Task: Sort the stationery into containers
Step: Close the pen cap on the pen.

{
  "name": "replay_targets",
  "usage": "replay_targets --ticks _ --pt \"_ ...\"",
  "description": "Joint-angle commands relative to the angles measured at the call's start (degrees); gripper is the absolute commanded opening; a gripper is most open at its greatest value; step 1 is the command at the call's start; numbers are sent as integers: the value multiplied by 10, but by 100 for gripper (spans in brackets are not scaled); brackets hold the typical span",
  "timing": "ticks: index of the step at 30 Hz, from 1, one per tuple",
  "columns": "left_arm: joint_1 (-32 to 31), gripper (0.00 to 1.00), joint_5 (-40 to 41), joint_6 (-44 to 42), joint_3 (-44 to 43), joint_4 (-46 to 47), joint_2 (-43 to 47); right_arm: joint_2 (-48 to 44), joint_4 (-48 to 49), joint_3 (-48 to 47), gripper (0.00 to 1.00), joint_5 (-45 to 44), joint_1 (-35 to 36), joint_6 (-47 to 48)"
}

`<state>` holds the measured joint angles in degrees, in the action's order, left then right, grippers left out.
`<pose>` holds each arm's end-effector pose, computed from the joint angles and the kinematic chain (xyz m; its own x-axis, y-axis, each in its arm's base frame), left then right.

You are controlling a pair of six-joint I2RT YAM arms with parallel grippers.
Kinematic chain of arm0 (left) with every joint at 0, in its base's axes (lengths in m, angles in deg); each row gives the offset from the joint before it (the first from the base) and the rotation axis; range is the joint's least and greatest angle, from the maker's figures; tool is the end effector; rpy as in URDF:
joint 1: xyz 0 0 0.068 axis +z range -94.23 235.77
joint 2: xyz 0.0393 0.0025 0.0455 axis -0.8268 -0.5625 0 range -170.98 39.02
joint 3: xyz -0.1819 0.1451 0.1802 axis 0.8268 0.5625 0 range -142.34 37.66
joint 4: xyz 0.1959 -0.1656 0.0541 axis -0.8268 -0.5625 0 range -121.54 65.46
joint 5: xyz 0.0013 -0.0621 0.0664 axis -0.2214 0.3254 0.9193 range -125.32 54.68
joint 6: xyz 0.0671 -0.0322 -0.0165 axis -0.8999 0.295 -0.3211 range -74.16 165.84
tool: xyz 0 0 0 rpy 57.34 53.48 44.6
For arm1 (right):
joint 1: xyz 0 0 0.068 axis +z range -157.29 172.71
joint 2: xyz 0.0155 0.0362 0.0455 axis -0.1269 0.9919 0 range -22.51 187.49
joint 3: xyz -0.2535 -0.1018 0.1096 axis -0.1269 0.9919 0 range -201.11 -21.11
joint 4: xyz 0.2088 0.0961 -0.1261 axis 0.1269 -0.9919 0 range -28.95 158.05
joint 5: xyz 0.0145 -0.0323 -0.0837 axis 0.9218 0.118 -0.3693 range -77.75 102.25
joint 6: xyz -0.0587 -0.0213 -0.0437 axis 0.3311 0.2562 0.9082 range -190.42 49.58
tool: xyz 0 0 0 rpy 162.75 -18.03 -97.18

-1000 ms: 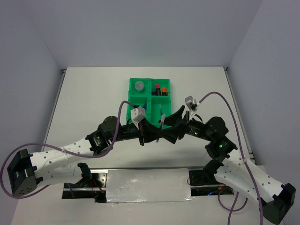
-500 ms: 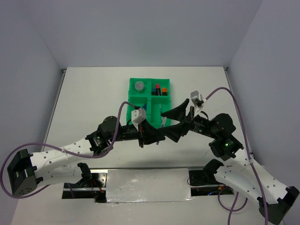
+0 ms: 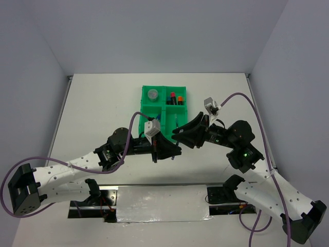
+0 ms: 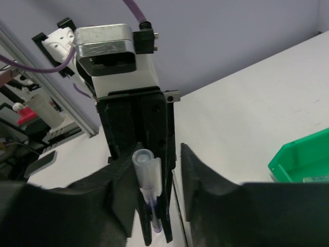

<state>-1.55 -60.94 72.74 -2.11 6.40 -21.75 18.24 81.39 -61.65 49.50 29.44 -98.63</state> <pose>0.1178 -0.2351 0.3540 -0.3643 -0.1875 -0.9122 0.9241 0.0488 -0.3791 0.1138 0.1338 0.3879 -0.2880 0.2545 -0.9232 -0.9219 0.1872 0.3392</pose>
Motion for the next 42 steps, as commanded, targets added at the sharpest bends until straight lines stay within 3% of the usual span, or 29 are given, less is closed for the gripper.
replay_targets --ticks 1,5,8,15,22,28,42 --pt "-3 0 -11 -14 -6 38 7 -10 34 -15 38 10 -3 -1" --pt "-3 0 -11 -14 -7 38 4 -15 30 -18 12 8 -3 -1" --pt "-3 0 -7 -13 -10 35 0 -15 26 -22 0 6 -3 -1" --pt "-3 0 27 -8 -20 22 -2 -13 20 -11 0 -5 -3 1" --pt "-3 0 128 -14 -46 -26 17 1 -40 21 0 -85 -3 13" --pt "-2 0 170 -18 -71 -35 34 -2 39 119 0 -69 1 -11" --pt "6 0 175 43 -114 57 13 63 125 186 0 -127 43 -11"
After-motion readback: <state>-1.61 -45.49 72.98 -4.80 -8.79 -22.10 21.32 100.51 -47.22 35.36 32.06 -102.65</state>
